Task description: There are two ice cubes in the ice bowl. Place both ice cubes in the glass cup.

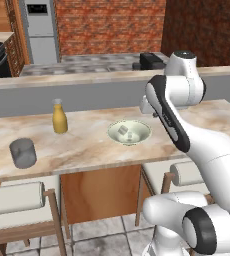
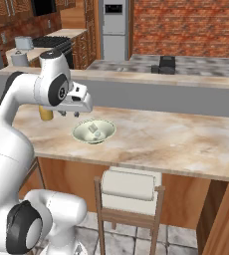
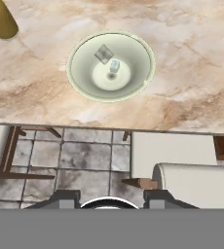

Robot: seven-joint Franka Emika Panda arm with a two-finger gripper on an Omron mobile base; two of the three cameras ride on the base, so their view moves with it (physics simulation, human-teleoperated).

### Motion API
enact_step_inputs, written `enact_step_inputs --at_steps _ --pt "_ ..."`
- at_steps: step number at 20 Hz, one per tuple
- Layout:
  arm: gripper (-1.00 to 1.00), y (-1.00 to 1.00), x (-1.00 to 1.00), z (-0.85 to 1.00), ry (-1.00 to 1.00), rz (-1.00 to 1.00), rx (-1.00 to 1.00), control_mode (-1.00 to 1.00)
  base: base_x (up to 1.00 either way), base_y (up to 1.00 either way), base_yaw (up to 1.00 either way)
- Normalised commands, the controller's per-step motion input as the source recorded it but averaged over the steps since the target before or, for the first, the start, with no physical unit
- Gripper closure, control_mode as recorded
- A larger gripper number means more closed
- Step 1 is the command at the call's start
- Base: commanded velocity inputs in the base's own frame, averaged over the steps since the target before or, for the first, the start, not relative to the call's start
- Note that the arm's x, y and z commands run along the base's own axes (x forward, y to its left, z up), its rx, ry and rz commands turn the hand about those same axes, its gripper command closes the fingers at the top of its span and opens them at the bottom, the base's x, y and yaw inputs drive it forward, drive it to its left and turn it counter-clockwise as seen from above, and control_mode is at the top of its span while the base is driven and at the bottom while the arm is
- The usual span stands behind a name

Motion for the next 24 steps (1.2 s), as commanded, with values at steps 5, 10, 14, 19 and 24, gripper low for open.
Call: enact_step_inputs --at_steps 5,10,14,19,24 --pt "-1.00 0.00 0.00 0.00 0.00 0.00 0.00 -1.00 0.00 0.00 0.00" --pt "-1.00 0.09 0.04 -0.01 0.00 0.00 0.00 -1.00 0.00 0.00 0.00" --pt "-1.00 0.19 0.30 -0.11 0.00 0.00 0.00 -1.00 0.00 0.00 0.00" --pt "-1.00 0.18 0.47 -0.17 0.00 -0.02 0.01 -1.00 0.00 0.00 0.00" --pt "-1.00 0.03 0.49 -0.19 0.00 0.00 0.05 -1.00 0.00 0.00 0.00"
